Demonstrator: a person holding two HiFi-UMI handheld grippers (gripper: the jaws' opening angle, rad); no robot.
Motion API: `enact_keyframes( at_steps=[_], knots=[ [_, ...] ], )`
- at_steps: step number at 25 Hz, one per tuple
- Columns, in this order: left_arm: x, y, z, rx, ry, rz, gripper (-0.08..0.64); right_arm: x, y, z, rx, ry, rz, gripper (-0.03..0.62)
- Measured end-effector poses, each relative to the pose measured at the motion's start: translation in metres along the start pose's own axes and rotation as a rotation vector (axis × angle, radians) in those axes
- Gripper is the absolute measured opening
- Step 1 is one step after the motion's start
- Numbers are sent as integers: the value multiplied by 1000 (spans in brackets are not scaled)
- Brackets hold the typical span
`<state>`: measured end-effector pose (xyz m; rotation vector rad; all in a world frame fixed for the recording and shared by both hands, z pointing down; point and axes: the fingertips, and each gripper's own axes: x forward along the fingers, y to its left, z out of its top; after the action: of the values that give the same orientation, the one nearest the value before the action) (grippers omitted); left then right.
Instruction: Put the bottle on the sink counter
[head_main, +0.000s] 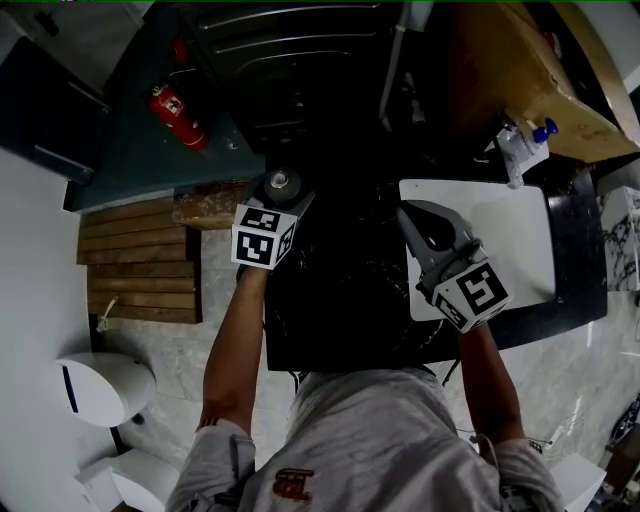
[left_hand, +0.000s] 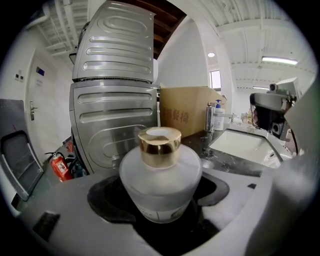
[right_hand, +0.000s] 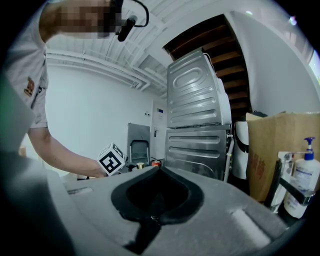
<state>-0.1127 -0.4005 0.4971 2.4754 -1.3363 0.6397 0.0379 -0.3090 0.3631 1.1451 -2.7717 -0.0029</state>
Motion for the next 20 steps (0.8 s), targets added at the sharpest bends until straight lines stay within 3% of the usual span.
enact_keyframes(
  at_steps=[9,20],
  knots=[
    [2,-2,-9,-9,64,-16,331,-5,-1,-1,-1,-2,-2,0],
    [3,-5,-13,33,97,-10,336,-14,2,1,0,-13,-2,0]
  ],
)
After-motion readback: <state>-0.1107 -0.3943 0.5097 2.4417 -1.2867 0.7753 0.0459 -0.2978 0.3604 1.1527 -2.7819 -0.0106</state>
